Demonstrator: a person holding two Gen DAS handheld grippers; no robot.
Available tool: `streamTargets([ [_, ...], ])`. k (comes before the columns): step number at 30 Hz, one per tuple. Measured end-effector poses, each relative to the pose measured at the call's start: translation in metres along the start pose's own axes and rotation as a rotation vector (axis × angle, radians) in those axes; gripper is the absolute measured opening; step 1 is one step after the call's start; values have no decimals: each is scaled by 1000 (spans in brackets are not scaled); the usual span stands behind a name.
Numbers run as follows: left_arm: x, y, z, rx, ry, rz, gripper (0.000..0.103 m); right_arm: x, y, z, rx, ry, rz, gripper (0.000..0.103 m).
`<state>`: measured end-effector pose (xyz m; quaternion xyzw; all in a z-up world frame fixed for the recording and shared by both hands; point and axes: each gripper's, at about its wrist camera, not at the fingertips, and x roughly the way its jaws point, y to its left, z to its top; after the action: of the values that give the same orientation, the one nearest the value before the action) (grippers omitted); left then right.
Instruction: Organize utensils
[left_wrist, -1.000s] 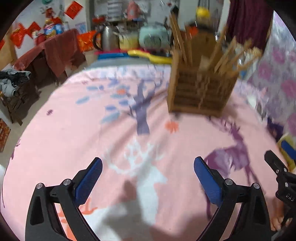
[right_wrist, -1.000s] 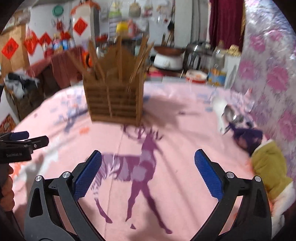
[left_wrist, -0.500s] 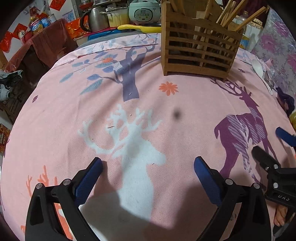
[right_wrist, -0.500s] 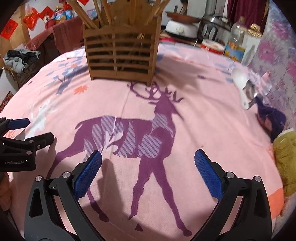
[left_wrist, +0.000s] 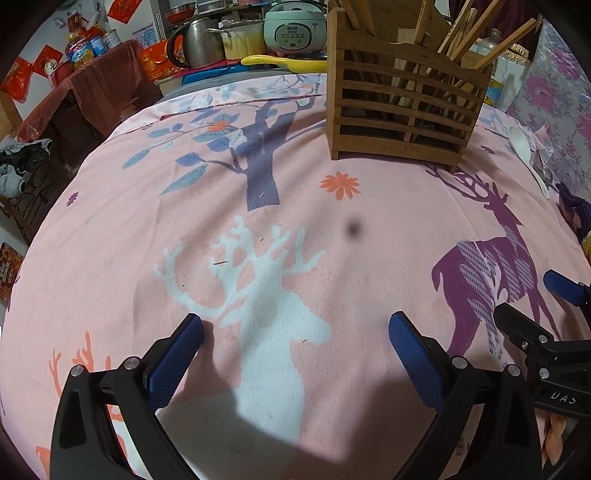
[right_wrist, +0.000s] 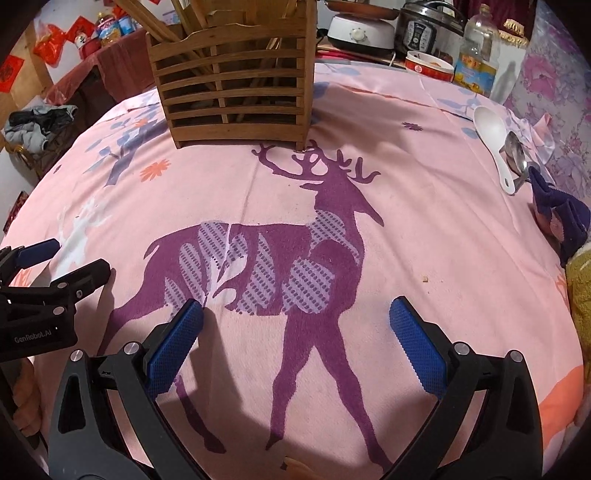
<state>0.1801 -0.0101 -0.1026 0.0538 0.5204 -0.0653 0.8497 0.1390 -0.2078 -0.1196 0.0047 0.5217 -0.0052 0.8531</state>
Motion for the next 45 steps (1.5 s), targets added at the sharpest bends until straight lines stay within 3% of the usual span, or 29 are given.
streamTargets([
  [18,0,0,0,5,1,-1,99,-1,1,0,9,-2,-8,97],
  [24,-2,-3,1,24,2,7,98,-19,-4,0,36,-104,6,97],
  [27,-11,-8,1,46,-40,24,98,-23,-11,1,70,-122,19,97],
  [33,-49,-21,-1,98,-205,70,98,-44,-16,6,112,-194,29,97],
  [45,-96,-16,2,17,-328,120,98,-99,-3,6,108,-357,-52,97],
])
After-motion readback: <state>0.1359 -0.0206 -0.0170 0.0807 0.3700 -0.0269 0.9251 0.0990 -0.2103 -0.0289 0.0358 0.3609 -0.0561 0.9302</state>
